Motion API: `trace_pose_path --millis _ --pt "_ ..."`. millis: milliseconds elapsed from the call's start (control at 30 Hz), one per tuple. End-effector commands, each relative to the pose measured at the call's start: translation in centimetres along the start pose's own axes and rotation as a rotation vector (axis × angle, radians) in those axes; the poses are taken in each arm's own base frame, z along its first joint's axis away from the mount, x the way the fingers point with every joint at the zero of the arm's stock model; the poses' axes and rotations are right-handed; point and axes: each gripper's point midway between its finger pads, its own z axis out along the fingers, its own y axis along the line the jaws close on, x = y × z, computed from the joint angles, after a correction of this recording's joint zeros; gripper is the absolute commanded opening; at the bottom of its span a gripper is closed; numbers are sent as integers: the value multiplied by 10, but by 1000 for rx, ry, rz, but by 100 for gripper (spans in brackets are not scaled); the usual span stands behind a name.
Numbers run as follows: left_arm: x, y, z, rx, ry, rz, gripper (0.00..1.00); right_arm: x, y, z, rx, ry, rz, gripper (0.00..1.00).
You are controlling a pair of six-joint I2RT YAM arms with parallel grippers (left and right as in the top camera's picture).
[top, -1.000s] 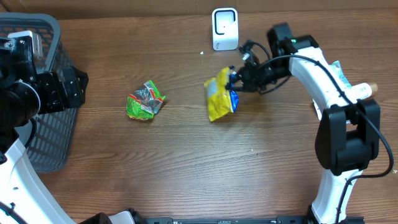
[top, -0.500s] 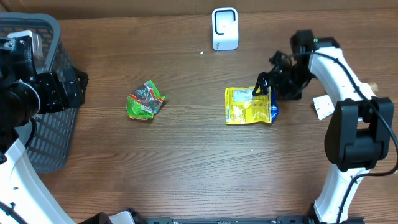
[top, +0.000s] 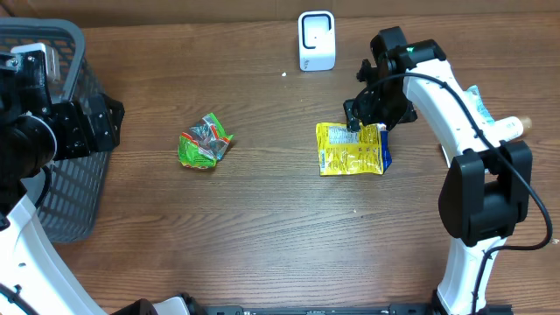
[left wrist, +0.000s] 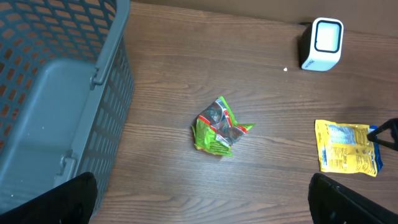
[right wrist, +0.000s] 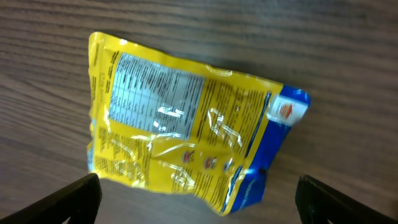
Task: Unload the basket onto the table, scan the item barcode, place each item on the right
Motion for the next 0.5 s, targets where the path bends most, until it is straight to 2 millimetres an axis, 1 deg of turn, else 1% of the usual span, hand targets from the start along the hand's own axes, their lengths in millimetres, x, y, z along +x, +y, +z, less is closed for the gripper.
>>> trace_pose_path --millis 0,67,133,267,367,467 --pt "0 0 1 9 -1 8 100 9 1 13 24 20 -153 100" --pt "0 0 1 9 -1 7 100 11 2 24 13 18 -253 100" --pt "0 0 1 9 -1 7 100 14 10 37 -40 5 -386 100" --pt "0 0 1 9 -1 8 100 10 12 53 -53 -40 -467 100" --pt "0 0 1 9 -1 8 100 5 10 57 -35 -63 -507 100" --pt "0 0 1 9 -1 8 100 -3 6 57 -3 -91 -583 100"
